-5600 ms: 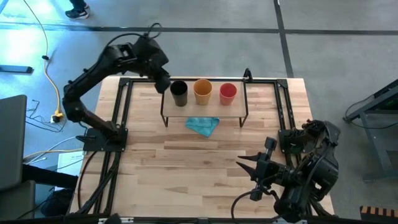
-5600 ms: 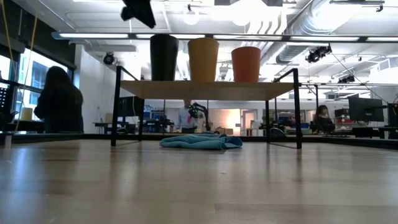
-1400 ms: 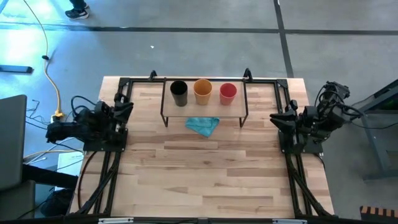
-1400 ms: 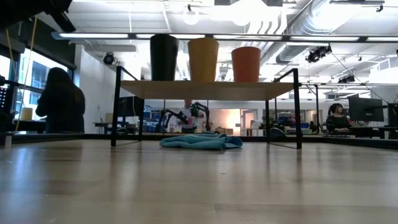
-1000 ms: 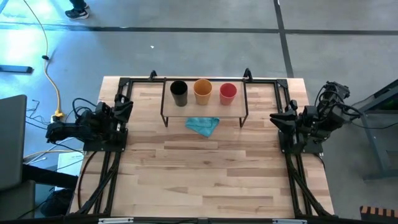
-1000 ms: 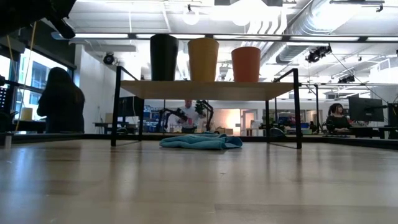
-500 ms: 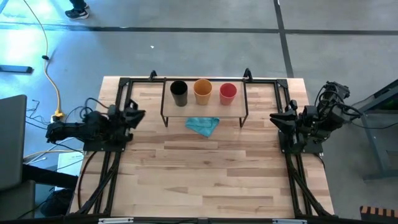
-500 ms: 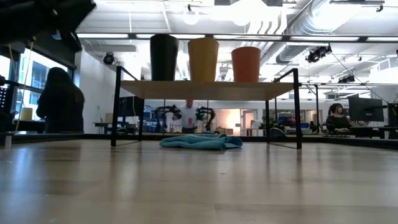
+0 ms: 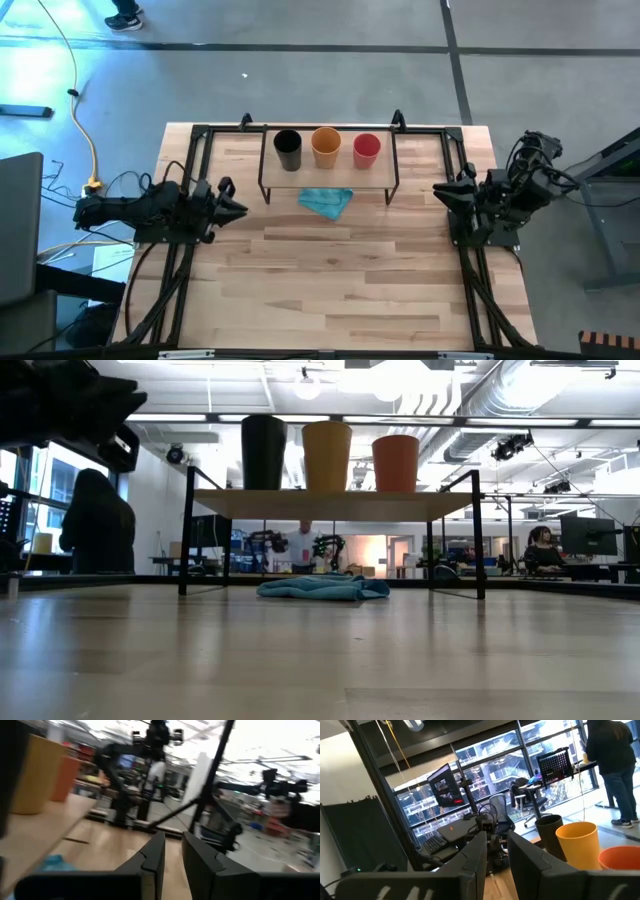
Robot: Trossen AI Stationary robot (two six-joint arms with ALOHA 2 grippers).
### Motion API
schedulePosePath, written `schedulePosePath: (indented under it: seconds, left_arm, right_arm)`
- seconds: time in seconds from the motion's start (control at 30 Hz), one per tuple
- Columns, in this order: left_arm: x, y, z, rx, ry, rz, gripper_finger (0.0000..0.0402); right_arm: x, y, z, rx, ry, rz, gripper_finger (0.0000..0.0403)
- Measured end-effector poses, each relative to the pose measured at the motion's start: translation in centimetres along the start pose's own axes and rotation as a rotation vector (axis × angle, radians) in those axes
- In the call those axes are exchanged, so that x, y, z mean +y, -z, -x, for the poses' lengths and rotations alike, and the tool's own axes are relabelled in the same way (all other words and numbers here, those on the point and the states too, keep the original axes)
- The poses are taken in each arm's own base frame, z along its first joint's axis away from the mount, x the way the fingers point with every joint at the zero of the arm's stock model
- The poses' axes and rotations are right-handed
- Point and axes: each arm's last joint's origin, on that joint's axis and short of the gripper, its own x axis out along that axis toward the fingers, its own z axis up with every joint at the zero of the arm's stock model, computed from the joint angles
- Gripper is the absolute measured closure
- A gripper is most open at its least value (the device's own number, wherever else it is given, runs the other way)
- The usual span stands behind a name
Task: Stack small to large cups/mugs on shelf
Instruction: Return to Home Position
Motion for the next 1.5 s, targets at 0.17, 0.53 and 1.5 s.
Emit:
schedulePosePath:
  seconds: [0.17,0.53,1.5]
  left_arm:
    - [0.0,0.5,0.0,0.057,0.024,-0.023,0.0346]
    - [0.5,1.3,0.0,0.126,-0.083,-0.032,0.0346]
    - [0.5,1.3,0.0,0.125,-0.085,-0.007,0.0346]
  right_arm:
    - [0.0,0.0,0.0,0.0,0.0,-0.01,0.0334]
    - [0.0,0.2,0.0,0.011,0.003,0.008,0.0334]
    - [-3.5,6.3,-2.9,-0.107,-0.316,0.184,0.0334]
